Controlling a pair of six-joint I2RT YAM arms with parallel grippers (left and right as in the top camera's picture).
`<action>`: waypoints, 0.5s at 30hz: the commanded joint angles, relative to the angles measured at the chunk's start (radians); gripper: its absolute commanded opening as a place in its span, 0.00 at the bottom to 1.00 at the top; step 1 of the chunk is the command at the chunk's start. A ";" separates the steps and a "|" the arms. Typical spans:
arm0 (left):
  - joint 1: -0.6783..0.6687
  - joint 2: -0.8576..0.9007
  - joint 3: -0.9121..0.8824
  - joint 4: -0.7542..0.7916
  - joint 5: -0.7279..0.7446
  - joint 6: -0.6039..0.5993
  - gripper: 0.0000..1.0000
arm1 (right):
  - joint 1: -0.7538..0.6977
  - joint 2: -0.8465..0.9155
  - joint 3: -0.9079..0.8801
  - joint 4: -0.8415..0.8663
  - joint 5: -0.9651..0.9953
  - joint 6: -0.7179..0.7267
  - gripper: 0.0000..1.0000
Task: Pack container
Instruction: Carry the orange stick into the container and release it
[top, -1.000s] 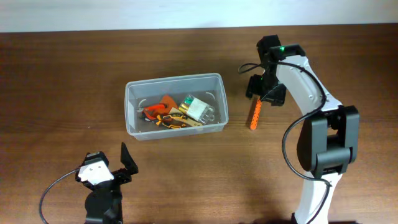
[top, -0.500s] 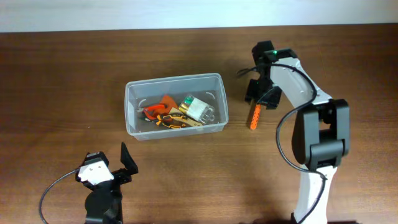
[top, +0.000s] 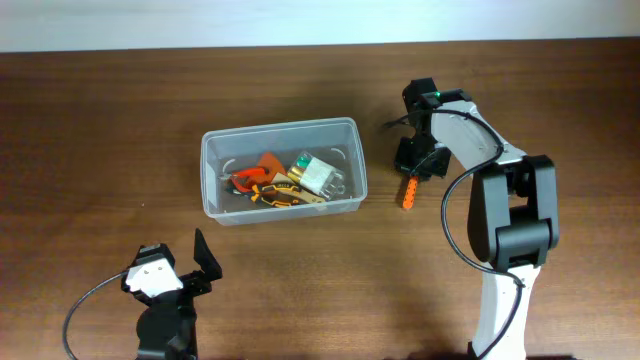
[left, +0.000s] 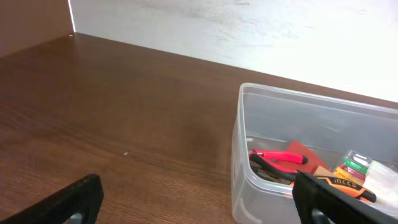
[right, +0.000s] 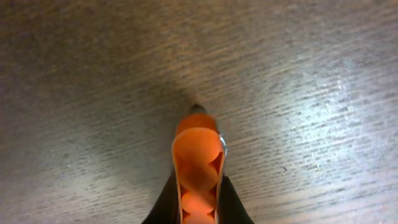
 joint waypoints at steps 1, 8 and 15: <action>-0.005 -0.005 -0.004 -0.001 -0.003 0.009 0.99 | 0.005 -0.013 -0.005 -0.034 0.016 -0.003 0.04; -0.005 -0.005 -0.004 -0.001 -0.003 0.009 0.99 | 0.058 -0.187 0.154 -0.092 -0.039 -0.270 0.04; -0.005 -0.005 -0.004 -0.001 -0.003 0.009 0.99 | 0.254 -0.332 0.307 -0.063 -0.179 -0.676 0.04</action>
